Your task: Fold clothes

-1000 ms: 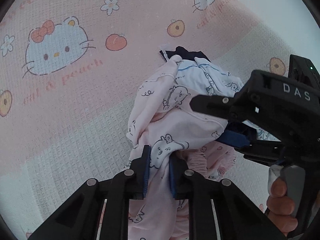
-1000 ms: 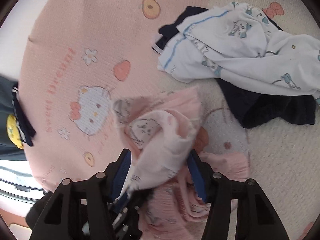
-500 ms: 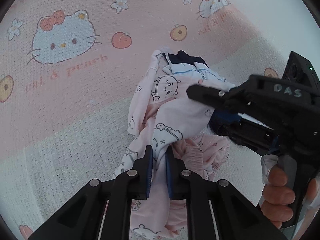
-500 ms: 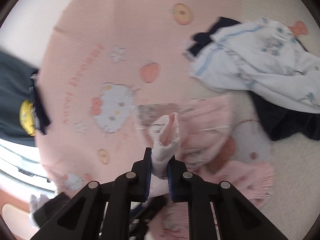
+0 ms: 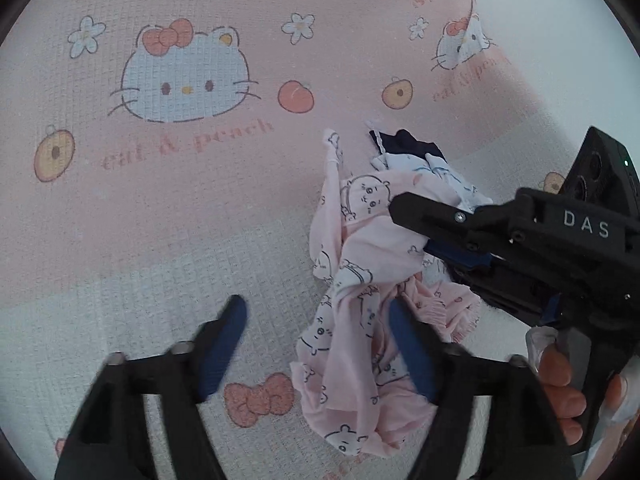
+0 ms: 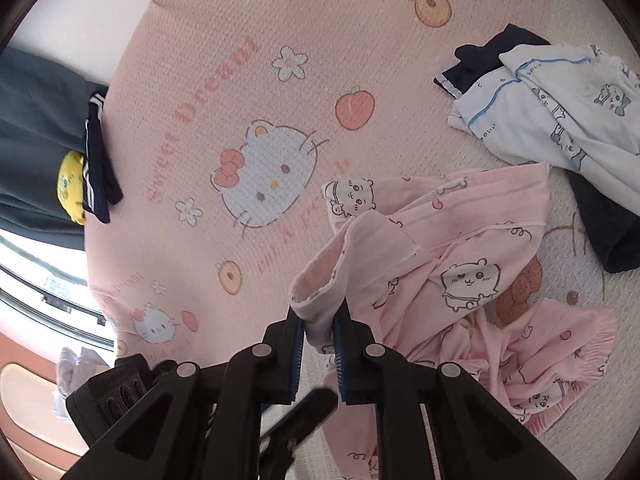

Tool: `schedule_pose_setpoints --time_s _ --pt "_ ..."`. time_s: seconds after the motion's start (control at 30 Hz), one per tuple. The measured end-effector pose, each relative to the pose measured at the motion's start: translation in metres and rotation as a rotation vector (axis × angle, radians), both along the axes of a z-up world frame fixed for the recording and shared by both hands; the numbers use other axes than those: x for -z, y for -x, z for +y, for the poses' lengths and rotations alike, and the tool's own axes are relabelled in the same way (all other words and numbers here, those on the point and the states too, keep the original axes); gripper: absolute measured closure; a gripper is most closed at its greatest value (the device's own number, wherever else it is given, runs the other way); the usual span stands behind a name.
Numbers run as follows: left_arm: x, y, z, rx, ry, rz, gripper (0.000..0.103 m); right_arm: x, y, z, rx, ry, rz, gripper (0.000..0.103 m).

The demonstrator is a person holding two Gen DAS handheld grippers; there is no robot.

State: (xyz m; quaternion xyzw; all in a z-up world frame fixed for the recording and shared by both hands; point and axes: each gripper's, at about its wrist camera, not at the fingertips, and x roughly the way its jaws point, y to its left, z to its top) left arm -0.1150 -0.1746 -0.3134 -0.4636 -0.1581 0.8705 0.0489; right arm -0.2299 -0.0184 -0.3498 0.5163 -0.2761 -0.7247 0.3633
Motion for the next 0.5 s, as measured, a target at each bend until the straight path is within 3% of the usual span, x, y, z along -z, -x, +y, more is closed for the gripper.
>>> schedule_pose_setpoints --time_s 0.1,0.37,0.5 --pt "-0.001 0.008 0.002 0.029 0.0 -0.018 0.029 0.003 0.002 0.001 0.01 0.009 -0.015 0.09" --pt "0.003 0.025 0.037 0.215 0.157 0.016 0.029 0.005 0.005 0.011 0.03 0.036 -0.038 0.09" --pt "0.014 0.042 0.047 0.249 0.152 0.014 0.031 0.005 0.006 0.013 0.038 0.034 -0.041 0.09"
